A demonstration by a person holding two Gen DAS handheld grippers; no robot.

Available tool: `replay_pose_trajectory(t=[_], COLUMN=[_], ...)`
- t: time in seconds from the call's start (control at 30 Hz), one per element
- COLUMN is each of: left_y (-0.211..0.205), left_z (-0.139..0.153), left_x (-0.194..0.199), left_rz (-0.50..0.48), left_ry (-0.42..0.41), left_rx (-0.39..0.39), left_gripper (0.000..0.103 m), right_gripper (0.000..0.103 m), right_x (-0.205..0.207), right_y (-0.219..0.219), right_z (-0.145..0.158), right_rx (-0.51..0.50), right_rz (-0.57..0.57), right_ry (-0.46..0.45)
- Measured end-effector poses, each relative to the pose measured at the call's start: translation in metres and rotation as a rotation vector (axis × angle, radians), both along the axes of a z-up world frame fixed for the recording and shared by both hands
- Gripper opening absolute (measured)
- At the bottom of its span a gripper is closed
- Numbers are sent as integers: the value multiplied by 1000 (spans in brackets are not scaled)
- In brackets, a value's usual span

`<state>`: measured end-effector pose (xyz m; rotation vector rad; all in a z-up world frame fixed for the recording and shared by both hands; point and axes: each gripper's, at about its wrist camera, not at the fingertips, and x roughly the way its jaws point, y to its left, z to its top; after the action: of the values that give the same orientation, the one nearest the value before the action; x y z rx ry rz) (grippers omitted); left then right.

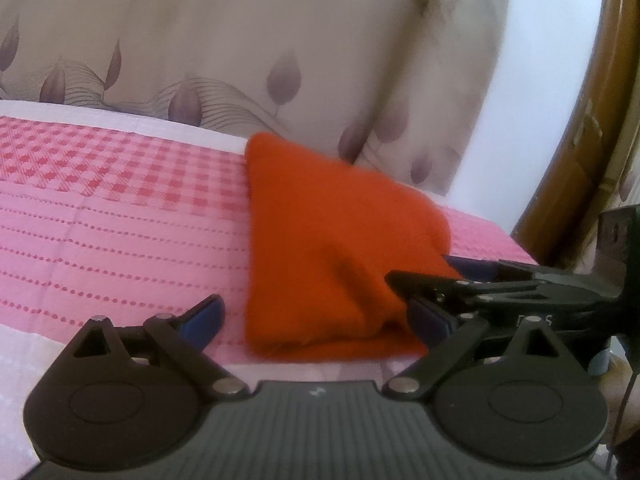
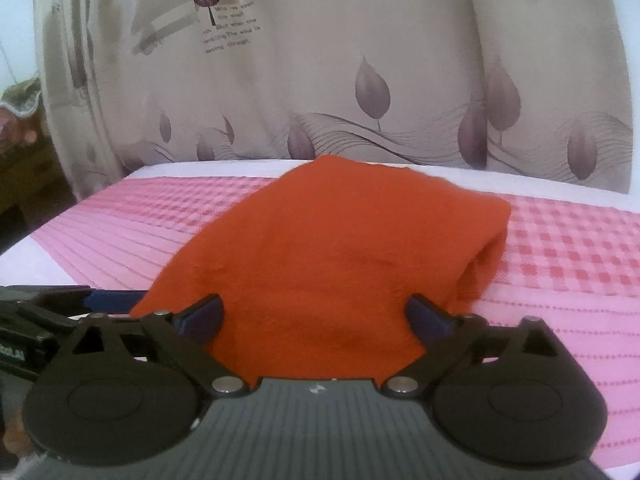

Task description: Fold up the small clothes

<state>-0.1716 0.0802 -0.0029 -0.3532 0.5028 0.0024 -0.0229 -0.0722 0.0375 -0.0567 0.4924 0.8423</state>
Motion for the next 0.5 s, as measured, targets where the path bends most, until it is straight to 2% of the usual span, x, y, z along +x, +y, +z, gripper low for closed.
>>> replay_pose_trajectory(t=[0.1,0.17,0.23,0.3,0.4,0.43,0.5], left_y=[0,0,-1,-3,-1,5,29], left_z=[-1,0,3,11,26,31,34], left_x=[0,1,0,-2,0,8,29], left_rz=[19,24,45,61,90,74,31], left_ry=[9,18,21,5,-27,-19,14], left_rx=[8,13,45,115,239,252,178], left_gripper=[98,98,98,98,100,101,101], right_gripper=[98,101,103,103,103,103,103], right_x=[-2,-6,-7,-3,15,23,36], right_y=[-8,-20,-34,-48,-59,-61,-65], right_z=[1,3,4,4,4,4,2], right_rx=[48,120,203,269,301,300,281], right_rz=[-4,-20,-42,-92,-160,-178,-212], right_ry=[-11,-32,-36,-25,87,127,192])
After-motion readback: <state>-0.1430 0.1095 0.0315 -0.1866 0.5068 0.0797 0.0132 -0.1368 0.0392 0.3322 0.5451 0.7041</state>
